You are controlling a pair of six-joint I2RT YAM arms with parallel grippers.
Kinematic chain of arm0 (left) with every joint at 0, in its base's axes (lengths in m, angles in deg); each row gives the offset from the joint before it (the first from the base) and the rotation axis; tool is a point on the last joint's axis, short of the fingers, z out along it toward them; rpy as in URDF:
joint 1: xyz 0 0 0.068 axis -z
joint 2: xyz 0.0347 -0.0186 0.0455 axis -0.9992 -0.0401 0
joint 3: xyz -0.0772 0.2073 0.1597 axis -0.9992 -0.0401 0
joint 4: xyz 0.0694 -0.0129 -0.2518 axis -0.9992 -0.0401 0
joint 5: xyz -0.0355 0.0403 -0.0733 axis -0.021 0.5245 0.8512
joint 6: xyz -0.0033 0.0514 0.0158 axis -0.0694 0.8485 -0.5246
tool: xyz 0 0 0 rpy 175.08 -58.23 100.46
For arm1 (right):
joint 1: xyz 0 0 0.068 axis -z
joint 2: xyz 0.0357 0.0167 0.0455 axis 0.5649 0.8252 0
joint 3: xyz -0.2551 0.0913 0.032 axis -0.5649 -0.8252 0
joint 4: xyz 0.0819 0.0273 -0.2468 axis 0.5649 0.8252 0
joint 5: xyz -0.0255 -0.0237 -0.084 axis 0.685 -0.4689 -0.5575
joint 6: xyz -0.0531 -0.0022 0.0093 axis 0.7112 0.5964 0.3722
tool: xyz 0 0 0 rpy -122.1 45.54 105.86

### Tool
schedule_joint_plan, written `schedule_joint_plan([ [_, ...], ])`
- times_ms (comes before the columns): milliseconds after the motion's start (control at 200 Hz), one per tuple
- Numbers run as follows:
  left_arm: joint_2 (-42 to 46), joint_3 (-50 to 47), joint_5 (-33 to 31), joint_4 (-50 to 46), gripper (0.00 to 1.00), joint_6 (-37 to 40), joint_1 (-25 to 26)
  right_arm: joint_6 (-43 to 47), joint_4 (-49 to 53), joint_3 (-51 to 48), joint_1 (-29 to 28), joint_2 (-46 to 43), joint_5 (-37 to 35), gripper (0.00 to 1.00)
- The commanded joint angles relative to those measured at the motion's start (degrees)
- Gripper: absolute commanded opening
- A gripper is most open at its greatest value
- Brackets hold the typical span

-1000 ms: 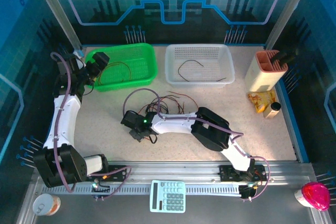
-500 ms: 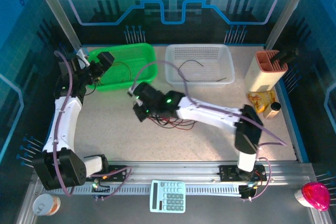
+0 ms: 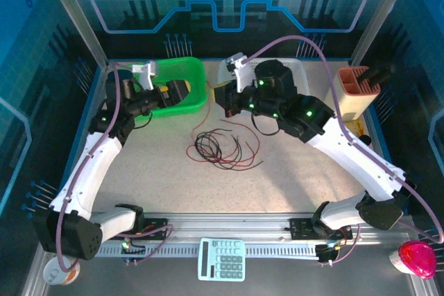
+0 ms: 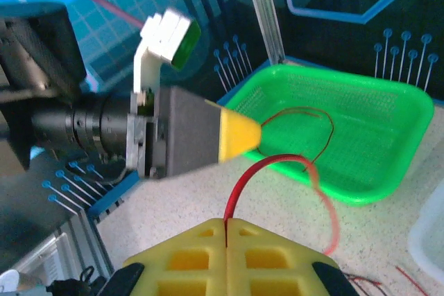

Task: Untangle the cables

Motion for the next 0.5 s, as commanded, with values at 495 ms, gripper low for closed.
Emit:
schedule_joint_plan([
  [495, -1.82, 11.28, -0.85, 5.08, 0.96, 16.75, 12.57, 0.9, 2.77, 7.84, 4.58, -3.74, 10.41, 0.0],
])
